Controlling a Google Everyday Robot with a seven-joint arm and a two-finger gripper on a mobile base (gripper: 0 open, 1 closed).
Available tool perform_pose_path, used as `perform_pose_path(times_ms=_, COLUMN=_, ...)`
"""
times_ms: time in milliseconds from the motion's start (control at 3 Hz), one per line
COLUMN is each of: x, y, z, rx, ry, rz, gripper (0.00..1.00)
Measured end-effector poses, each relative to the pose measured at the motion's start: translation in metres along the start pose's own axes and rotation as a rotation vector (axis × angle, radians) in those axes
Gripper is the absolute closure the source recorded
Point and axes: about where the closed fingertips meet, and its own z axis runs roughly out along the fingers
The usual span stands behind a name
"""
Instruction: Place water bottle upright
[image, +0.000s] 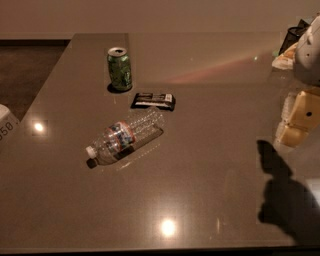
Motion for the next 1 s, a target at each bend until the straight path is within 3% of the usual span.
perform_pose_path(times_ms=333, x=0.000, y=0.000, z=0.000, rx=0.002, ry=-0.001, rz=0.000, gripper=0.00)
perform_pose_path(times_ms=667, x=-0.016, y=-0.002, z=0.002, rx=0.004, ry=-0.013, rz=-0.051, gripper=0.00)
perform_pose_path(times_ms=1000, x=-0.046, y=-0.006, z=0.012, rx=-0.005, ry=-0.044, rz=-0.140, gripper=0.00)
